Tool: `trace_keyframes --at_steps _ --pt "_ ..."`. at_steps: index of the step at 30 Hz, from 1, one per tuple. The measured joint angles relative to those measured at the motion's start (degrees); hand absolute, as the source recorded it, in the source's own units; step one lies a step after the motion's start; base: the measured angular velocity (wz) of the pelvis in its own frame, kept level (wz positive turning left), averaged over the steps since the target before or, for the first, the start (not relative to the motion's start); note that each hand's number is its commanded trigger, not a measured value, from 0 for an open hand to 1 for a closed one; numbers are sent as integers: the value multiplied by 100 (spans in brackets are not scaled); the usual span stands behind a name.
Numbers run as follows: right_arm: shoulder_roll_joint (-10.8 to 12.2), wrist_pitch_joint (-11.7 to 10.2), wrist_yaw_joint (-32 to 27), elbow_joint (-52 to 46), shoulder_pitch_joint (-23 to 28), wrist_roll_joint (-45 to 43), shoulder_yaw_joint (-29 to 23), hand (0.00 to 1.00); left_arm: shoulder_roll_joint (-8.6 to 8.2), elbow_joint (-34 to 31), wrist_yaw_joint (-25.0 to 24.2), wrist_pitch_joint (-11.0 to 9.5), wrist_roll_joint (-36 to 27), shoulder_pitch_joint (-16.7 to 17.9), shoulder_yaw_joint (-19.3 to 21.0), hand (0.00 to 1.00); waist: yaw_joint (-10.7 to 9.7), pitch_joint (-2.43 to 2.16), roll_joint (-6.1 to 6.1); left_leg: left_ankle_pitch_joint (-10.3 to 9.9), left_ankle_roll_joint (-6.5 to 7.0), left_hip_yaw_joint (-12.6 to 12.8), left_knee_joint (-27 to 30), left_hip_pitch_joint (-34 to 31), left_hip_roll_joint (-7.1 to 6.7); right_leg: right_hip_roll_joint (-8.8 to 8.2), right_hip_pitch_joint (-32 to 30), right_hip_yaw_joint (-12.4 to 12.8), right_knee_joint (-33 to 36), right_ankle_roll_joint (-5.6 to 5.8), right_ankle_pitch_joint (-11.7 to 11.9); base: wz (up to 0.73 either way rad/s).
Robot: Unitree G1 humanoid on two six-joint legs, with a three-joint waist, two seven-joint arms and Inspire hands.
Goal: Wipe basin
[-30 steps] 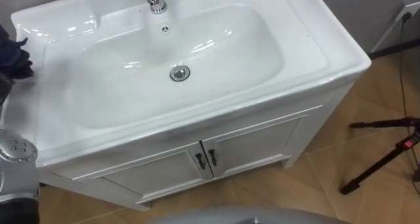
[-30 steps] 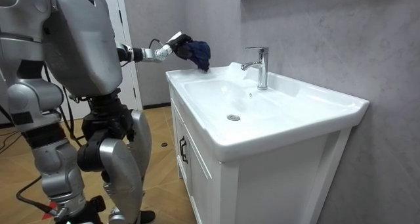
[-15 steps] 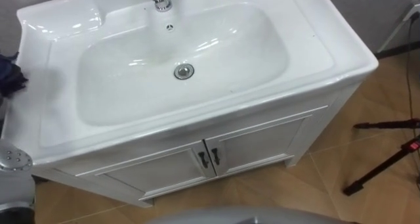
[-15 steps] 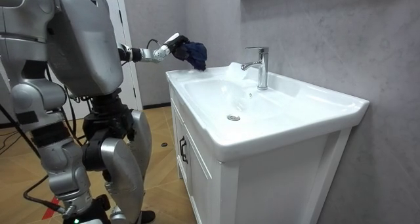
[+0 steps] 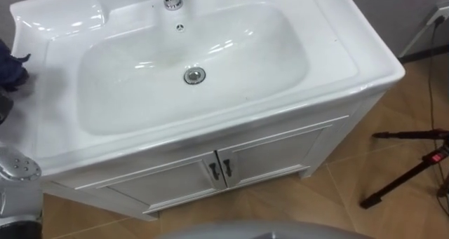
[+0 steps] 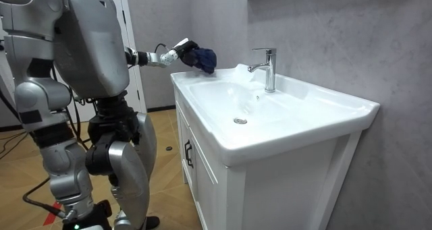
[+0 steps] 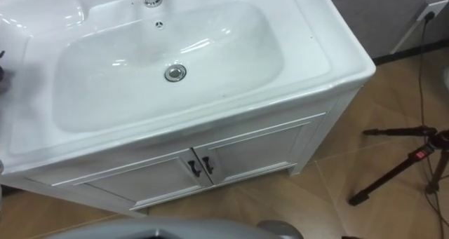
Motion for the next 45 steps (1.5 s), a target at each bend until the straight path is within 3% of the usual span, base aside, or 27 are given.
trace_keyframes --at_steps 6,10,12,14,15,21,28,45 --pt "11 -1 -1 -21 48 -51 -5 0 -213 41 -49 -2 3 3 -14 100 -35 -4 -6 0 0 14 -11 15 6 6 23 -1 -22 -1 1 0" --pt "12 3 -3 -68 83 -60 -8 0 -287 395 -152 -3 7 109 -138 100 -62 20 31 0 0 68 -34 116 7 5 107 9 -20 -1 -21 -1" --pt "13 3 -2 -118 80 -59 -7 0 -306 615 -192 -2 9 114 -226 67 -87 20 31 0 0 78 -34 106 8 4 94 7 -16 -1 -20 0" --pt "13 6 0 -175 80 -64 -5 0 -344 786 -267 0 9 140 -277 4 -95 33 51 0 0 80 -34 104 9 6 89 13 -7 -2 -21 0" --pt "13 5 1 -185 79 -64 -5 0 -348 799 -267 -2 9 144 -289 0 -97 34 50 0 0 80 -34 100 9 7 83 15 -4 -2 -21 0" --pt "10 10 116 -182 79 -49 -5 0 -350 825 -266 -20 12 147 -293 0 -86 15 49 -2 2 80 -78 86 18 26 74 15 -5 -3 -21 0" --pt "10 7 118 -172 81 -32 -10 0 -353 827 -259 -57 12 183 -290 0 39 -52 70 1 0 84 -90 146 26 46 77 63 -24 -18 -12 -5" --pt "25 6 127 -101 82 -57 -11 0 -352 721 -254 -89 5 121 -266 0 12 -16 29 1 1 76 -75 143 18 27 85 71 -19 -13 -12 0"
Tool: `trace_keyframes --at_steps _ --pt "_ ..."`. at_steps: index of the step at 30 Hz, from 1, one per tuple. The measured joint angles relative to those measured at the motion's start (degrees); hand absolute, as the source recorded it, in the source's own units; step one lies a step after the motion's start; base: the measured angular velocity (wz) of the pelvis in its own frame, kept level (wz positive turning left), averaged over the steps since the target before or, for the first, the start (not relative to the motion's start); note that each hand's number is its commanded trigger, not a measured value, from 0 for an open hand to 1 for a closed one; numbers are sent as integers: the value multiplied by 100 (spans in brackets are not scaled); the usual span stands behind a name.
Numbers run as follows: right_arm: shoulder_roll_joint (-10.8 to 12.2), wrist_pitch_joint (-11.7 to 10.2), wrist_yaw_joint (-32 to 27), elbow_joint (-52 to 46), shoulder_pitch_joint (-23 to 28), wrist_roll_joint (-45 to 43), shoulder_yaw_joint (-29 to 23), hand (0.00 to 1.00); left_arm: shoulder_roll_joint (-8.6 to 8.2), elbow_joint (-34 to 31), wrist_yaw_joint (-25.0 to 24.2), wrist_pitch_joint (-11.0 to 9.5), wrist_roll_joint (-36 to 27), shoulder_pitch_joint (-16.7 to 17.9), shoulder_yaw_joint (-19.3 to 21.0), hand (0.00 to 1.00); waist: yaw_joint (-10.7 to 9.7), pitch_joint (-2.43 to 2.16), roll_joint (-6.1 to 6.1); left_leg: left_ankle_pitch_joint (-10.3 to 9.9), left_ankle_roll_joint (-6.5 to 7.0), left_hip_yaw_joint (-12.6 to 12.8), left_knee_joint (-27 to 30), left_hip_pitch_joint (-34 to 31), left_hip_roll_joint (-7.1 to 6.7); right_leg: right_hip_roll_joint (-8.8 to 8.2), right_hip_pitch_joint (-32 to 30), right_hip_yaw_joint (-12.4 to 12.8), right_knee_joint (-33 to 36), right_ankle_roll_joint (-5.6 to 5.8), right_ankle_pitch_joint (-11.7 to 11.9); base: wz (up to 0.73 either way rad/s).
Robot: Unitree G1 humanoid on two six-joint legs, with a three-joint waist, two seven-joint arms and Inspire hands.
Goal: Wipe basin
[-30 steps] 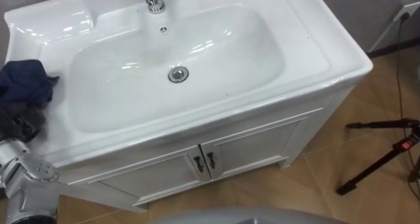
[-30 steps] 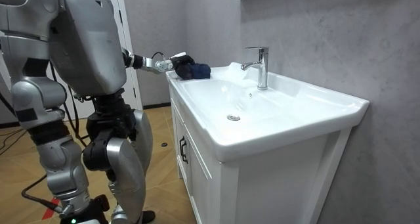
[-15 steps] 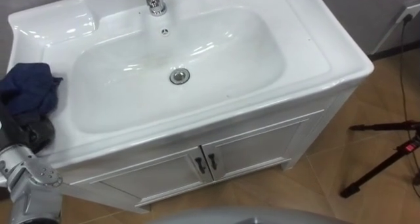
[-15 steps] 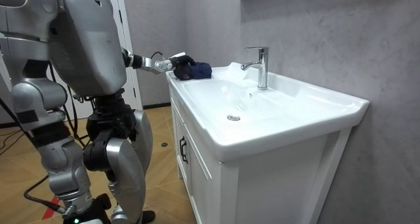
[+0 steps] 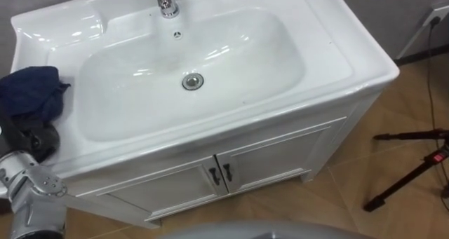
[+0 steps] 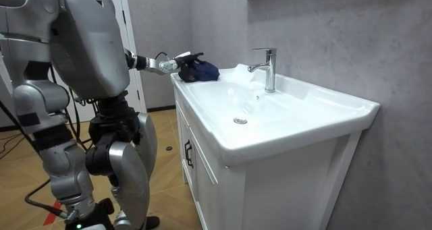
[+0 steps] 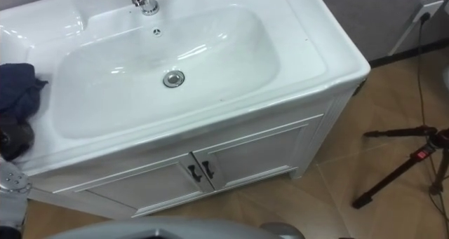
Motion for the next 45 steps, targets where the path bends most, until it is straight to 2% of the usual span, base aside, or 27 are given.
trace_keyframes --at_steps 5,12,17,21,24,25,27,31,35,40,45 --pt "5 -3 -4 -24 -7 1 -7 0 1 -372 12 -27 -2 -3 112 0 -1 16 -41 0 0 0 14 -8 -5 -8 -3 -17 2 4 -3 0" --pt "7 -2 8 -37 2 7 -7 0 4 -776 57 -68 0 -20 112 0 -14 11 -87 0 0 -10 42 -53 -9 -18 -17 -31 -3 9 -7 1" --pt "6 -1 -6 -12 30 35 -6 0 40 -1471 82 -67 -2 -54 113 0 -8 29 -57 0 0 -34 44 -67 -6 -17 -7 -47 -29 8 -6 4" --pt "13 0 -24 -22 79 50 0 0 40 -1764 116 -55 10 -54 110 0 2 28 25 -1 1 -30 49 -89 -6 -16 8 -70 -107 16 30 -1" --pt "15 4 -99 7 101 53 1 0 40 -1911 119 -53 7 -67 111 0 2 41 96 -1 1 -31 51 -97 -11 -22 3 -68 -110 20 34 0" --pt "19 3 -130 49 102 83 8 0 40 -1929 119 -52 6 -76 111 0 -2 59 90 -1 1 -31 51 -96 -12 -23 3 -67 -108 21 33 0" --pt "18 1 -133 135 92 183 8 0 40 -2002 119 -60 -7 -92 110 0 1 59 113 0 0 -42 52 -95 -11 -20 1 -63 -105 18 30 0" --pt "14 -13 -184 171 89 238 17 0 39 -2261 149 -151 -828 -123 111 0 3 61 80 0 0 -38 54 -78 -6 -14 1 -59 -85 9 18 0" --pt "17 -26 -304 182 58 234 16 0 39 -2291 235 -218 -1265 -128 113 0 25 62 -21 0 0 -38 53 -70 -6 -13 0 -50 -76 9 18 0" --pt "18 -76 -384 149 15 227 14 0 39 -2294 486 -337 -1498 -210 284 0 41 31 -85 -1 0 -57 54 -64 -7 -15 2 -49 -71 11 21 0" --pt "19 -134 -413 123 20 186 15 0 40 -2293 784 -472 -1529 -296 638 0 45 49 -93 -1 0 -67 49 -54 -9 -12 20 -51 -75 11 24 0"
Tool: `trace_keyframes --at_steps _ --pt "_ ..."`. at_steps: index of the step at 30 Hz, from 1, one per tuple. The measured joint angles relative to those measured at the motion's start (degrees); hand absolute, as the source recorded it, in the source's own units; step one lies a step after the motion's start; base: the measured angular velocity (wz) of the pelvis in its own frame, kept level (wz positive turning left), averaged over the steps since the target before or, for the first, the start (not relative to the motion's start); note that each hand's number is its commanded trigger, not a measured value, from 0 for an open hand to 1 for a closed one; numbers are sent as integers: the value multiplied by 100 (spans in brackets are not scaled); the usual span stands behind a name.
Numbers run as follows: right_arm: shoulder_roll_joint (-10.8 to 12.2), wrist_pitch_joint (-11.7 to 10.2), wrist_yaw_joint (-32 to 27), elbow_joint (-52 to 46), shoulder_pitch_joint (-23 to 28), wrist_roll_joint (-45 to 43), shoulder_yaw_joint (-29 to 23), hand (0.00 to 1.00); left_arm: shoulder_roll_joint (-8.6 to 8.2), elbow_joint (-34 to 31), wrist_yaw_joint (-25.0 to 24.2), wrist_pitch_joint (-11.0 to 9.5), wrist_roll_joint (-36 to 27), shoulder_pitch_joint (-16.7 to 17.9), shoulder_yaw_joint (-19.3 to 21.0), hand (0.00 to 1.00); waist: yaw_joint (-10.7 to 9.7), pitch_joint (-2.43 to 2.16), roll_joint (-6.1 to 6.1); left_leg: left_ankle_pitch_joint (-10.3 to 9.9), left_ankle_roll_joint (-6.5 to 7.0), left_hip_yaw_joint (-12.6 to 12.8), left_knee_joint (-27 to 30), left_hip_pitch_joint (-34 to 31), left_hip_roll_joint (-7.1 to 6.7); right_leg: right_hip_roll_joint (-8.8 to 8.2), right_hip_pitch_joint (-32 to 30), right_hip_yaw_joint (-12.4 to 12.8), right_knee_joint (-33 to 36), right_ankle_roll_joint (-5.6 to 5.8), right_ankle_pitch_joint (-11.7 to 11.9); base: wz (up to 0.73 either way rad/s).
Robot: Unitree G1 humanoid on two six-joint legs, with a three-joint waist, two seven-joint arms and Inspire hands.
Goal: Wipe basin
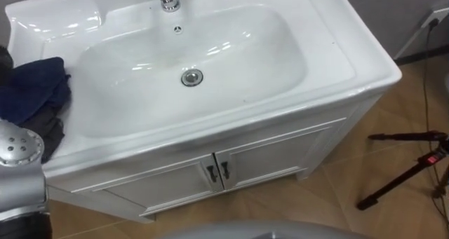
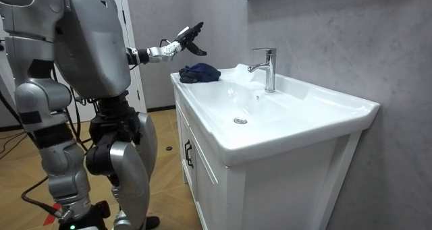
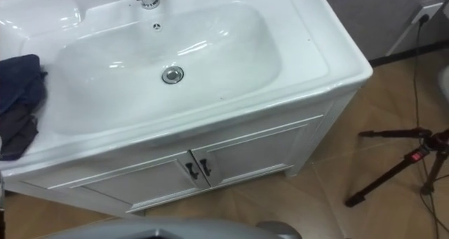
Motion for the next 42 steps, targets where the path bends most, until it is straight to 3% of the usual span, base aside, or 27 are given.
trace_keyframes --at_steps 7,11,18,21,22,25,27,28,29,30,32,39,42 --pt "-6 -121 -170 22 77 -5 3 0 6 -3 588 -298 -289 0 733 0 218 0 71 0 0 11 -8 2 2 10 -18 51 -14 0 2 -4" --pt "-7 -221 -239 45 84 -26 42 0 15 -2 1111 -608 -720 2 1122 0 462 -3 92 0 0 -108 -14 4 -18 9 -31 71 -4 6 -4 -2" --pt "-12 -333 -322 -29 193 -198 40 0 49 36 1697 -788 -1611 176 1857 0 750 -2 101 0 0 -165 -11 -16 -40 3 -28 -4 -5 21 -21 5" --pt "-20 -320 -338 -176 295 -197 33 0 173 631 1839 -859 -1858 311 2107 0 865 -31 122 0 0 -223 -1 -58 -59 -12 -63 -21 13 32 -28 4" --pt "-19 -317 -334 -196 327 -197 39 0 211 907 1863 -852 -1995 318 2181 0 917 -61 129 0 0 -278 -1 -91 -67 -13 -112 -21 42 33 -28 3" --pt "-18 -310 -325 -247 313 -195 41 0 220 1398 1911 -838 -2421 536 2176 0 972 -56 98 4 7 -321 -2 -102 -85 -42 -116 -92 69 41 -33 7" --pt "-15 -301 -325 -291 316 -205 46 0 216 1810 1911 -818 -2639 736 2139 0 952 -80 126 9 15 -334 -5 -102 -95 -73 -112 -116 85 50 -41 7" --pt "-14 -290 -326 -291 328 -201 55 0 201 2084 1911 -808 -2796 871 2113 0 953 -51 84 11 19 -340 -4 -95 -102 -97 -114 -117 113 54 -50 5" --pt "-12 -251 -328 -291 340 -201 80 0 170 2339 1909 -801 -2983 996 2058 0 950 -74 119 11 20 -343 -3 -100 -111 -104 -122 -124 147 60 -63 5" --pt "-12 -229 -329 -284 341 -203 104 0 128 2435 1904 -799 -3017 1056 2017 0 942 -50 82 8 24 -354 -5 -115 -117 -105 -123 -151 162 64 -74 15" --pt "-10 -184 -334 -230 369 -196 104 0 -116 2765 1855 -801 -3091 1307 1728 0 933 -48 72 -12 88 -439 -11 -134 -139 -114 -125 -201 202 91 -97 19" --pt "12 -95 -196 -199 447 -172 266 0 -375 4340 1490 -785 -3177 1562 829 0 890 -79 -49 -23 105 -534 3 -123 -154 -173 -84 -281 262 78 -135 7" --pt "40 -81 -197 -110 417 -174 270 0 -527 5023 1170 -735 -3060 1667 101 0 753 -75 -92 -25 108 -578 -14 -41 -157 -180 53 -334 162 89 -125 9"
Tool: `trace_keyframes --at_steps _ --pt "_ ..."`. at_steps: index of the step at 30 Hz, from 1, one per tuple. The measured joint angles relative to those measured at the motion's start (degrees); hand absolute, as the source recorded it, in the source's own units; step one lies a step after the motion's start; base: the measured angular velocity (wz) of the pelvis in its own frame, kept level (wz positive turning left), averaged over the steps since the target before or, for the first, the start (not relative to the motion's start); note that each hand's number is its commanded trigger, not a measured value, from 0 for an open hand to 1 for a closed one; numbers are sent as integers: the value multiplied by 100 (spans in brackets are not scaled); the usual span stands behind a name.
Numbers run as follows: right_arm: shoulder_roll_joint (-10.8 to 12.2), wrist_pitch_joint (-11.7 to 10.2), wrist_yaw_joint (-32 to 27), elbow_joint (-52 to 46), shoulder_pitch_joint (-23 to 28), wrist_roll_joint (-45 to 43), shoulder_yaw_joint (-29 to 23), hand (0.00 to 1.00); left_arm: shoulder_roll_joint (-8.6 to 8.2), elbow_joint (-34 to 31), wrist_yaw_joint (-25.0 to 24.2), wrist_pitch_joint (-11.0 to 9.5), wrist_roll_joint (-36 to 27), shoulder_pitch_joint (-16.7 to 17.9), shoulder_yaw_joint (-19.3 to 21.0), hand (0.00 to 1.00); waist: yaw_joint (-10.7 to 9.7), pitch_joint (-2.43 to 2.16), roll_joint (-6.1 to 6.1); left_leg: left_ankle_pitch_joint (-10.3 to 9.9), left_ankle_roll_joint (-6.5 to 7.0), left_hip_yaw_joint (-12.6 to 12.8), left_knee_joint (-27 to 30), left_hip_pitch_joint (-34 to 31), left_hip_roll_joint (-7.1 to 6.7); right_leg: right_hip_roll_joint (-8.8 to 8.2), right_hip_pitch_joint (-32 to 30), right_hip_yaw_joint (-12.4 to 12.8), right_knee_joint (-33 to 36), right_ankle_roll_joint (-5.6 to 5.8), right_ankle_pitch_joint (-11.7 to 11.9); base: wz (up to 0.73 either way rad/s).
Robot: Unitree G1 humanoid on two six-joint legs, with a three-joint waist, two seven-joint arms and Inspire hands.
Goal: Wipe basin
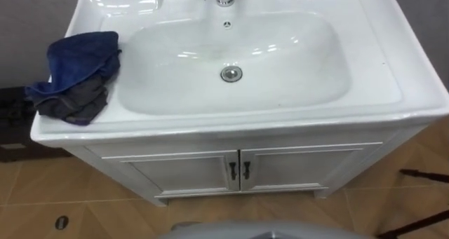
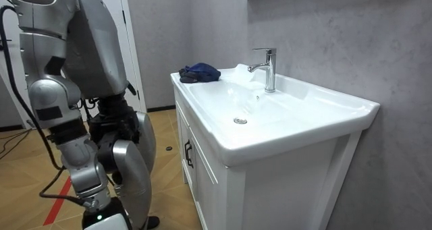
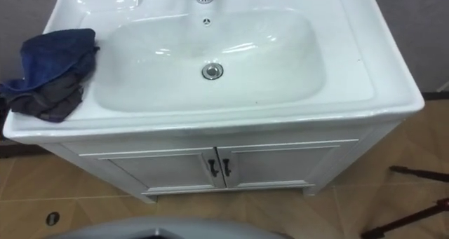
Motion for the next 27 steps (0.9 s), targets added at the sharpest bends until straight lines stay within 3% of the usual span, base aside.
trace_keyframes --at_steps 2,7,9,13,17,22,27 --pt "79 4 -1 56 -9 -3 1 0 -181 275 -377 179 4 38 -404 0 -101 0 -41 -4 5 0 -12 29 3 3 39 -3 -15 1 0 0" --pt "163 6 90 150 -64 96 4 0 -270 641 -957 279 8 9 -1052 0 -235 9 -95 -4 6 20 -33 34 9 10 36 24 -26 2 0 -2" --pt "165 17 147 181 -72 123 9 0 -310 835 -1195 298 95 -51 -1102 0 -272 9 -95 -4 6 26 -53 40 13 12 39 22 -32 2 0 0" --pt "166 18 312 295 -138 208 19 0 -435 965 -1929 524 158 -101 -1307 0 -358 15 -116 -4 6 87 -72 36 29 19 38 22 -78 3 1 0" --pt "165 16 476 301 -312 178 38 0 -445 1080 -2623 719 214 -231 -1491 0 -467 55 -211 -4 5 95 -62 -3 45 36 0 17 -96 1 0 0" --pt "174 12 491 354 -472 195 237 0 -441 1071 -3155 846 224 -522 -1677 0 -475 86 -284 -3 5 129 -47 -64 45 39 -72 36 -103 0 1 -1" --pt "204 11 489 365 -441 219 229 0 -441 1056 -3540 891 222 -775 -1772 0 -518 87 -287 -4 5 337 -33 -56 55 35 -58 68 -165 13 8 -3"
